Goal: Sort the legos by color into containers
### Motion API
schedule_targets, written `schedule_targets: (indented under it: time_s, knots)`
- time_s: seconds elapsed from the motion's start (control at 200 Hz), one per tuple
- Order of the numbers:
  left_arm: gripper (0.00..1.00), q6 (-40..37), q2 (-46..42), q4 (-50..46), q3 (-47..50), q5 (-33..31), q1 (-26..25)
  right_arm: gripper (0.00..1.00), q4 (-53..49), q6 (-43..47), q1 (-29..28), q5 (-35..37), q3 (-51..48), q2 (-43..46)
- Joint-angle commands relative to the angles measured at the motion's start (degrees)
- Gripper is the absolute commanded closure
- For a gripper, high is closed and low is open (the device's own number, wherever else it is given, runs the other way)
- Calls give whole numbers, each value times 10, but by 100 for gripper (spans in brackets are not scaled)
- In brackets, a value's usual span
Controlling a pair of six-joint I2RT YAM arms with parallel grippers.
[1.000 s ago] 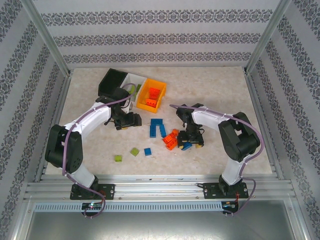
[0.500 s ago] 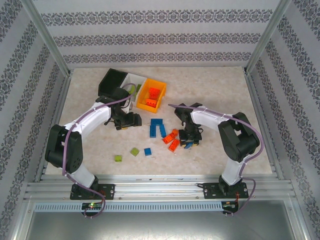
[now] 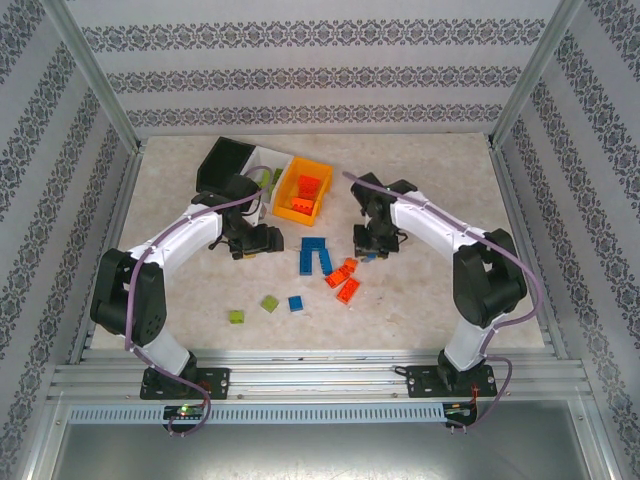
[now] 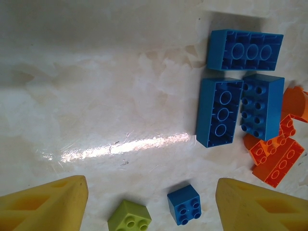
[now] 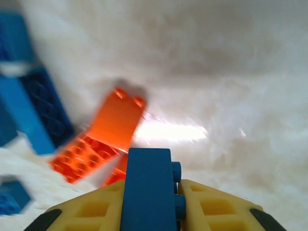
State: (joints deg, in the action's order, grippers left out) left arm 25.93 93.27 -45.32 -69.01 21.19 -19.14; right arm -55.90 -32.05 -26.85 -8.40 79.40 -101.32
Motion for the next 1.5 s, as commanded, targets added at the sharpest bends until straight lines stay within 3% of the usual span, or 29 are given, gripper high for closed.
schedule_targets:
  time_s: [0.0, 0.2, 0.555, 0.984, 1.119, 1.274, 1.379, 1.499]
  knots:
    - [29, -14, -3, -9, -12, -6, -3, 75, 54, -54, 16, -69, 55, -24]
    - [28, -25, -44, -32, 13, -29, 6, 74, 153, -148, 32, -168, 173, -116]
    - [28, -8, -141, -51, 91, -48, 28, 71, 99, -165, 31, -210, 484, -311]
    - [27, 2, -178, -70, 106, -62, 53, 73, 148, -228, 17, -250, 634, -413]
    - [27, 19, -191, -55, 104, -38, 91, 73, 169, -246, 2, -270, 681, -446]
    - [27, 79, -200, 72, 99, 92, 153, 73, 222, -257, -17, -345, 674, -444]
    - [27, 199, -195, 254, 136, 195, 196, 73, 238, -247, -34, -392, 643, -418]
    - [28, 322, -167, 426, 166, 239, 236, 73, 265, -244, -52, -405, 579, -375]
